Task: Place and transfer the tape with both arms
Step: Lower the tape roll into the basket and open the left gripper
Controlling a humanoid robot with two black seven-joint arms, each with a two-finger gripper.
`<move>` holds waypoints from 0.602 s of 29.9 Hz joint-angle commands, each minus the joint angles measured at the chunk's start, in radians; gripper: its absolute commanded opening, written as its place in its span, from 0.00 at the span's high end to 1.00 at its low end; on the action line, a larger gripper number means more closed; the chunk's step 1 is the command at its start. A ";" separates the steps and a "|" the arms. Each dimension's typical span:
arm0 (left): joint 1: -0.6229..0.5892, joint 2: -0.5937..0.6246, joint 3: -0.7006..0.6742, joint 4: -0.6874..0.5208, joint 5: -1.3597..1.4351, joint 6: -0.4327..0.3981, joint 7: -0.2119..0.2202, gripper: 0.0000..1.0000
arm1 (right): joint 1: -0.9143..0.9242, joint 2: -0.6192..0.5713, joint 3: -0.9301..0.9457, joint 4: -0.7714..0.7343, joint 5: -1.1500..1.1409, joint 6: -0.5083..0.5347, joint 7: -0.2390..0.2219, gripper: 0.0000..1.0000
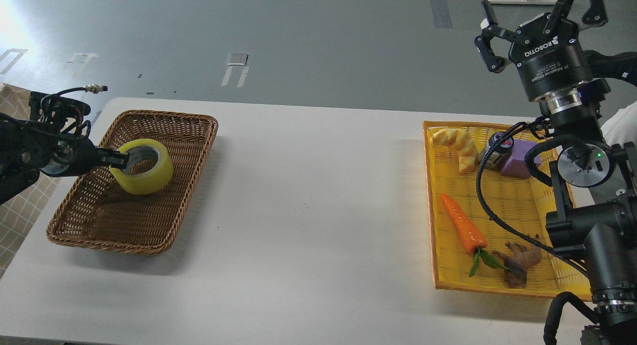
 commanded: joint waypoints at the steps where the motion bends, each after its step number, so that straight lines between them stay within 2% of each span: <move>1: 0.003 0.000 0.000 0.005 -0.003 0.000 0.002 1.00 | -0.001 -0.001 0.000 0.002 0.000 0.000 0.000 0.00; 15: 0.007 -0.002 -0.001 0.006 -0.006 0.002 0.007 1.00 | -0.001 0.001 0.002 0.002 0.000 0.000 0.000 0.00; 18: 0.007 -0.002 0.000 0.008 -0.032 0.000 0.007 0.83 | -0.001 0.001 0.002 0.002 0.000 0.000 0.000 0.00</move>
